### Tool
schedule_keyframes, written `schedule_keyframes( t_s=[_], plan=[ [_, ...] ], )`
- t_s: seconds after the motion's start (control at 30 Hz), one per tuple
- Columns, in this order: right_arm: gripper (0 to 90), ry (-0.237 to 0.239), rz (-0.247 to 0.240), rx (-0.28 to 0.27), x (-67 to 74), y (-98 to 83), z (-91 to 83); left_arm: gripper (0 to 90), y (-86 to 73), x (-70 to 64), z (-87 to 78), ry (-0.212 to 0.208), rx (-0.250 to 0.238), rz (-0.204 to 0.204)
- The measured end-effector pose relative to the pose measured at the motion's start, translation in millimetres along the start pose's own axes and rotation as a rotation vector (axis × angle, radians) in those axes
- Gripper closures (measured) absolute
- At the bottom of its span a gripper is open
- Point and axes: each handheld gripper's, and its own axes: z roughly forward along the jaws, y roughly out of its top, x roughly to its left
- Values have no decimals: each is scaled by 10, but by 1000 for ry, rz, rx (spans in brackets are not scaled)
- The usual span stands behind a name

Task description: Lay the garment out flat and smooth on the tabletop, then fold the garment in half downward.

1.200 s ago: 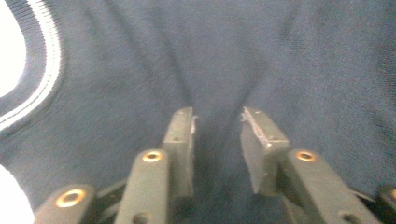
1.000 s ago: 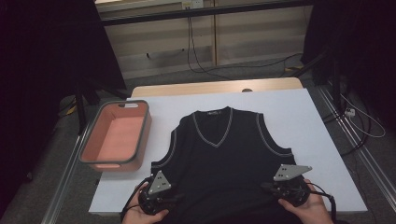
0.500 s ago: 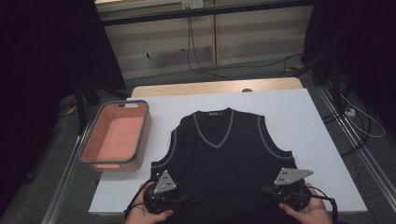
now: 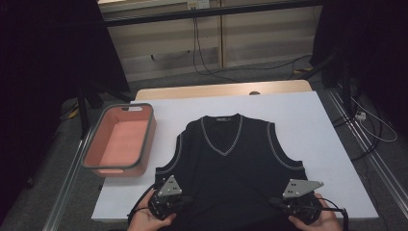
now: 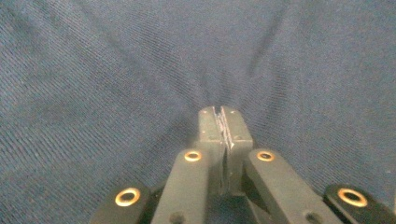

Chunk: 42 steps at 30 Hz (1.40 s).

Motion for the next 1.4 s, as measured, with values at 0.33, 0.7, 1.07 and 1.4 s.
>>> schedule_keyframes(
  t_s=[0.33, 0.7, 1.07, 1.4],
  plan=[
    [852, 18, 17, 1, 25, -8, -26, 868, -104, -52, -109, -20, -31, -22],
    [450, -48, 70, -116, -99, 33, -16, 375, -56, 163, -110, 108, -91, -51],
    [253, -117, 111, -179, -249, 86, -27, 62, 4, 323, -112, 195, -171, -93],
    [220, -153, 134, -219, -436, 266, -21, 83, 210, 465, -34, 201, -204, -97]
  ],
)
